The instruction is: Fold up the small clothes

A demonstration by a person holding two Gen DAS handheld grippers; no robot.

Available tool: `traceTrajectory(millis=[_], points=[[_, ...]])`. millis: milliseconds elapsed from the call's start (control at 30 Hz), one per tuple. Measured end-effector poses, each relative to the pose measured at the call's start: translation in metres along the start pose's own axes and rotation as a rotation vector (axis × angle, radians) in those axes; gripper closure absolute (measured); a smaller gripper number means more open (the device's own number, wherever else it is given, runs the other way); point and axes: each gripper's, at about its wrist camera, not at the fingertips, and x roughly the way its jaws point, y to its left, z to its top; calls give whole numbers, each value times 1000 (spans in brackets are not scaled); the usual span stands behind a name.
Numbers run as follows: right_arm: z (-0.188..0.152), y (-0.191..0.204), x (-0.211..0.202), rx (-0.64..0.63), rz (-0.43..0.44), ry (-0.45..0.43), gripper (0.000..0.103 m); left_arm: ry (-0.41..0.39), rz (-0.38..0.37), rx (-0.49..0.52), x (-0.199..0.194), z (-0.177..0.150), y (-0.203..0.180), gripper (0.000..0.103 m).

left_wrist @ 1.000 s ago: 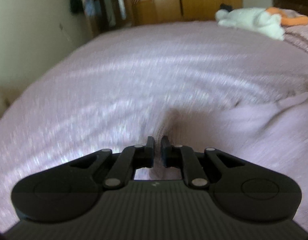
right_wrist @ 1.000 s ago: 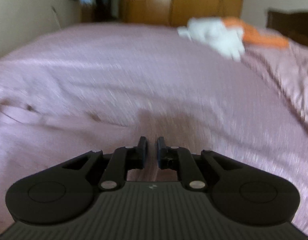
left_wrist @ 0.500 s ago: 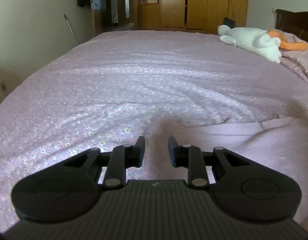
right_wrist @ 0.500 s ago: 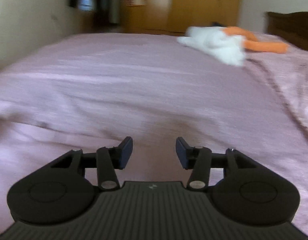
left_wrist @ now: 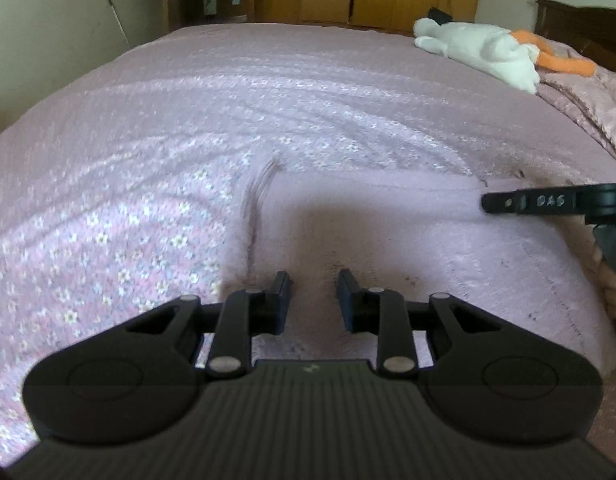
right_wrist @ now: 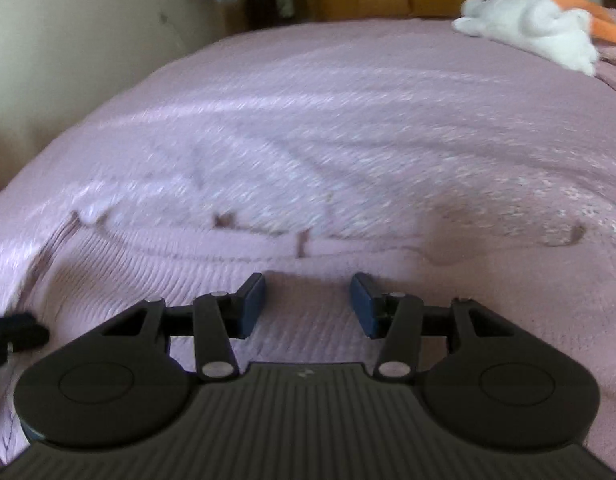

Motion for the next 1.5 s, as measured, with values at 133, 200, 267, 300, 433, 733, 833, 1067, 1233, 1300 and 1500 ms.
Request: traceTrajectory(millis=[133, 200, 267, 300, 433, 733, 833, 1067, 1233, 1300, 1500], points=[[1, -15, -23, 22, -23, -23, 47, -6, -19, -43, -3, -2, 7, 70], [-3, -31, -46, 55, 6, -28, 47, -2, -16, -42, -7, -3, 6, 72], [-16, -48, -76, 84, 3, -42, 47, -2, -10, -29, -14, -4, 4, 72], [-25, -59, -90, 98, 1, -52, 47, -2, -13, -24, -18, -6, 4, 72], [-64, -100, -132, 128, -68, -69, 47, 2, -40, -33, -37, -17, 6, 72], [-106, -175, -166, 349, -249, -119, 41, 19, 19, -83, -53, -35, 17, 71], [-111, -179, -179, 404, -173, -128, 37, 26, 45, -103, -64, -35, 18, 69], [-126, -185, -195, 503, 0, -99, 32, 79, 84, -147, -87, -41, 17, 63], [-136, -184, -199, 502, 12, -80, 32, 115, 119, -163, -96, -47, 11, 63], [-140, -184, -201, 499, 15, -78, 32, 124, 133, -167, -99, -49, 11, 63], [-151, -193, -198, 521, 88, -77, 15, 150, 148, -190, -103, -51, 10, 63]])
